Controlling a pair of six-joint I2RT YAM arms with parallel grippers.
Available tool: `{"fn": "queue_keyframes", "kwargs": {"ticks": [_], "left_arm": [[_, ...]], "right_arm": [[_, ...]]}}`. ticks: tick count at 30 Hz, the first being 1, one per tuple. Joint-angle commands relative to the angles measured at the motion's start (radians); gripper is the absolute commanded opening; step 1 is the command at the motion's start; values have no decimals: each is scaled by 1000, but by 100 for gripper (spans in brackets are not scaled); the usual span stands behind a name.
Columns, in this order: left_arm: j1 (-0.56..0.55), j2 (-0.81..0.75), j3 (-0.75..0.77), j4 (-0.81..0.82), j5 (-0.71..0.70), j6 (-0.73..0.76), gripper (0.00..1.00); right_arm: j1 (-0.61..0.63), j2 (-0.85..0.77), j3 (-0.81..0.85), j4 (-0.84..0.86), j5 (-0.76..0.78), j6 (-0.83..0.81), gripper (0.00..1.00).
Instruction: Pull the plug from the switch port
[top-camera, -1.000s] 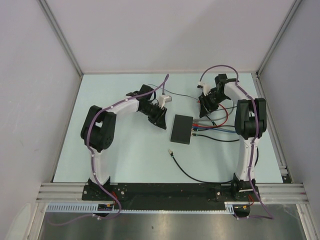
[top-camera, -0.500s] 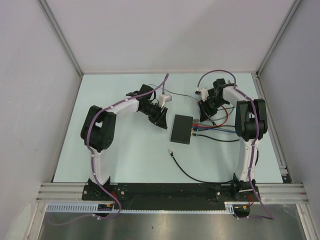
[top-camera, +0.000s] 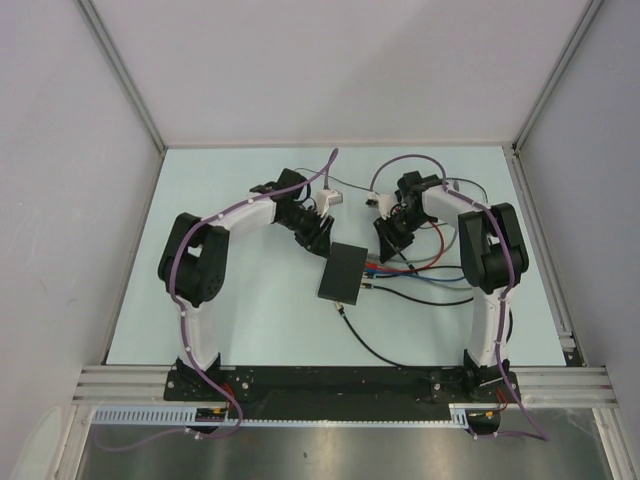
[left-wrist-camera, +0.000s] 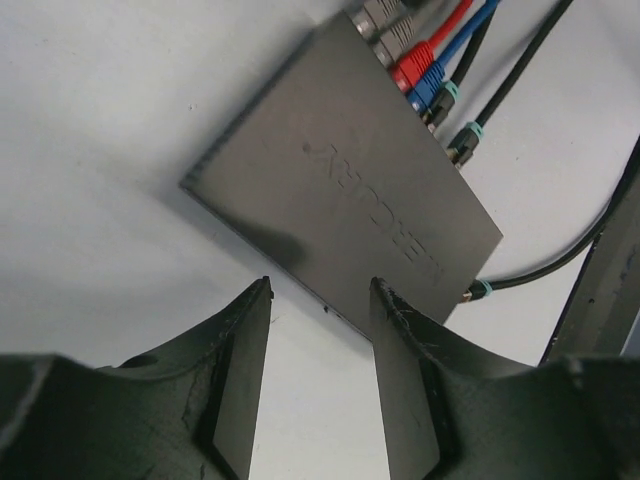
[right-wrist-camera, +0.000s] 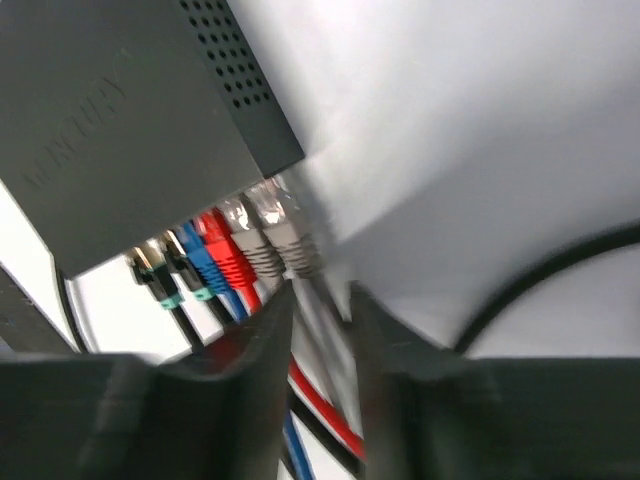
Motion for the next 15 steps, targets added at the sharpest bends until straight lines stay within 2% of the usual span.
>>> {"fn": "queue_keyframes", "kwargs": {"ticks": [1,3,7,10,15], "left_arm": [[3,-63,6,-24,-6,63,49],[3,-59,18,-50,9,75,46],[0,-28,46,-86,81,84,32],[-3,3,63,-96,104,78,25],[-25,38,74,-113,113,84,21]], "right_arm": [[5,-54,-16,27,57,58,39],[-16,-56,-8,16,42,9,43],[-68,-25,32,-41,-82,-69,49],[-79,45,109,-119,-132,-94,51],[-81,122,191,-174,-216,-77,51]]}}
